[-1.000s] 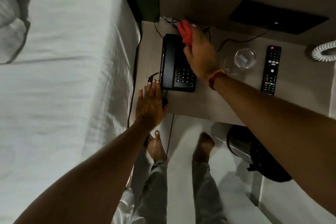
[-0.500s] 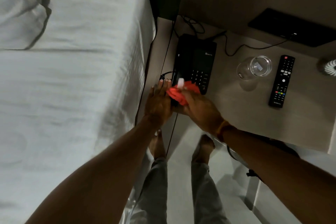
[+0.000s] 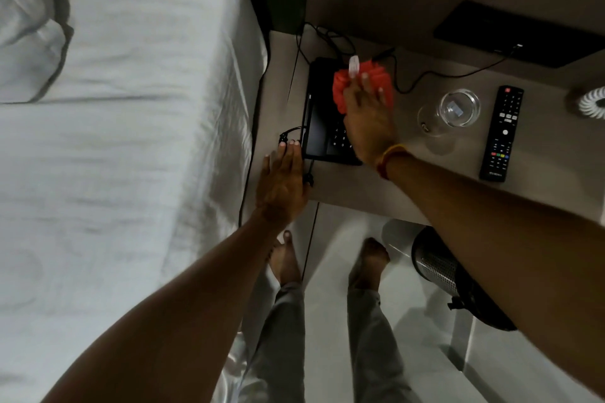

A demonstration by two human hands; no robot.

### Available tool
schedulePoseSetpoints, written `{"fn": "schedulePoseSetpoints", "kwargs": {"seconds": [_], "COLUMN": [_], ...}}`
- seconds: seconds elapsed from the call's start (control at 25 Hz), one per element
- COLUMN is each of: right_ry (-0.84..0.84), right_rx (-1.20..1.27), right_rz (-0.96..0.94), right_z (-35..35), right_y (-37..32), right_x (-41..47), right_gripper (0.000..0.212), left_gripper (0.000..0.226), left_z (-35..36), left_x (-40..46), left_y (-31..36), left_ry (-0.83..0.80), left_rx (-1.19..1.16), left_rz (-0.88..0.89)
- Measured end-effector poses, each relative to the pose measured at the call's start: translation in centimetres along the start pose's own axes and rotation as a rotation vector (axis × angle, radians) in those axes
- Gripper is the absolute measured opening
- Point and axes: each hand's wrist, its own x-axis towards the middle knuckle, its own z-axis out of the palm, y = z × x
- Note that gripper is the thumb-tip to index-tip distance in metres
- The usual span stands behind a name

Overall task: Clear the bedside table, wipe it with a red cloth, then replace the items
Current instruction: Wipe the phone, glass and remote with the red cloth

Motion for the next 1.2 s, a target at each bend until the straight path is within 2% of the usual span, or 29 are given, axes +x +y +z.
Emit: {"fn": "schedulePoseSetpoints", "kwargs": {"seconds": [0.2, 0.32, 0.44, 0.56, 0.64, 0.72, 0.8, 0.92, 1.0, 1.08, 1.2], "right_ry": [-0.087, -0.102, -0.03, 0.076, 0.224, 0.43, 0.541, 0.511, 0.469, 0.392, 0.317], "right_rx": [-0.162, -0.077, 0.319, 0.773, 1.013, 1.301, 1.666, 2.071, 2.197, 2.212, 2.137], "right_rz": [-0.125, -0.205, -0.184, 0.241, 0.549, 0.822, 0.975, 1.001, 0.916, 0.82, 0.768], "right_z": [4.1, 4.1, 3.0, 1.6, 1.0, -0.3, -1.7, -3.7, -4.4, -4.7, -4.2], "right_y": [0.0, 0.8, 1.6, 4.3, 7.3, 11.0, 14.2, 19.0, 21.8, 24.0, 25.7], "right_x": [-6.2, -8.2, -9.9, -11.8, -12.5, -13.3, -13.7, -14.8, -15.1, -14.9, -13.7], "right_gripper": [0.067, 0.061, 0.046, 0.025, 0.019, 0.014, 0.021, 0.039, 0.03, 0.027, 0.047], "left_gripper": [0.072, 0.071, 0.066, 0.055, 0.052, 0.057, 0.071, 0.096, 0.108, 0.114, 0.109], "left_z": [-0.1, -0.8, -2.2, -3.4, -3.9, -3.9, -3.5, -2.2, -0.9, 0.4, 1.4], "left_x": [0.0, 0.1, 0.7, 2.1, 3.7, 5.9, 8.1, 11.6, 13.8, 15.5, 17.1], "left_y": [0.0, 0.9, 2.9, 6.4, 9.4, 13.4, 16.8, 21.1, 23.0, 24.3, 25.3], "left_ry": [0.004, 0.061, 0.253, 0.416, 0.408, 0.328, 0.252, 0.186, 0.156, 0.161, 0.227], "left_rx": [-0.029, -0.063, -0.113, -0.228, -0.318, -0.409, -0.552, -0.826, -0.963, -1.07, -1.166], "left_rz": [0.006, -0.035, -0.073, 0.036, 0.119, 0.174, 0.178, 0.109, 0.038, -0.004, -0.017]}}
